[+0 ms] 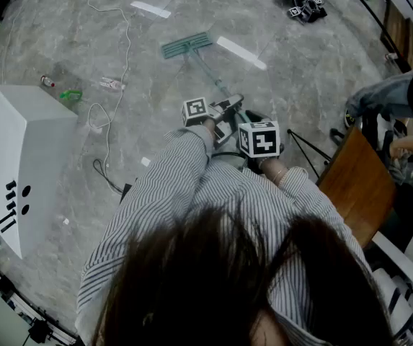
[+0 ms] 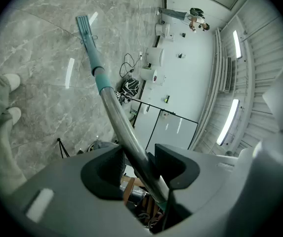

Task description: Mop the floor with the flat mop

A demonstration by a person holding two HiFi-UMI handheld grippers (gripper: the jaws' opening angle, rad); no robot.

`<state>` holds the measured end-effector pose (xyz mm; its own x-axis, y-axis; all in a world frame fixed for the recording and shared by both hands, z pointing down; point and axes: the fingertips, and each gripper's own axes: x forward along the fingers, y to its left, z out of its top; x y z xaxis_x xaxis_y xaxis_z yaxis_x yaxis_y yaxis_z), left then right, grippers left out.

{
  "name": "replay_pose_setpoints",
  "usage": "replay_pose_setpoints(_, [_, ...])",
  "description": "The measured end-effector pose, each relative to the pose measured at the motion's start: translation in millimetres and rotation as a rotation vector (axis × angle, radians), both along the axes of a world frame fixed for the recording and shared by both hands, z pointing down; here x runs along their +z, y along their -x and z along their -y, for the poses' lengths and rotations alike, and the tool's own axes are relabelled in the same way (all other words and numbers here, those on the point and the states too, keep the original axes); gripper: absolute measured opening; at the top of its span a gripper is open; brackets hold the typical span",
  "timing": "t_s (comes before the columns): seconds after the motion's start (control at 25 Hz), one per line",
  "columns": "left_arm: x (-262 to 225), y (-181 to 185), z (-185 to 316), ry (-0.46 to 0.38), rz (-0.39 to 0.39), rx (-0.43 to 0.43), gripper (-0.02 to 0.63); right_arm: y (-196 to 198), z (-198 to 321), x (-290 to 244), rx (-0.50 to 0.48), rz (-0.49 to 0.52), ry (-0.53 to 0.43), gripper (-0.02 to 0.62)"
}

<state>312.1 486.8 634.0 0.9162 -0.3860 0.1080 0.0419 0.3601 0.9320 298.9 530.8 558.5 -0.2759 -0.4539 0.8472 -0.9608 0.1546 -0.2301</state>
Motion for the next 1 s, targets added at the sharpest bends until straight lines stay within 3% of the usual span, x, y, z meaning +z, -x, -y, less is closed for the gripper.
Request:
replay_pose_setpoints(0.44, [0.3,-4.1,2.6,-0.009,0.0,0.003,0.179,-4.8,2.2,0.5,-0.014,-0.006,0.002,0.115])
replay_pose_setpoints(0.72, [4.6,-11.4,22.5,-0.024,0.002,-0.014,0.2,-17.4,23.0,-7.8,0.026,0.019,-0.008,0.117])
replay_pose_setpoints(1.0, [-4.3,-18.1,40.3,-0.037,0.019,-0.002,0.218,-22.3,40.8,-9.9,0.003,0.018,-0.018,0.117])
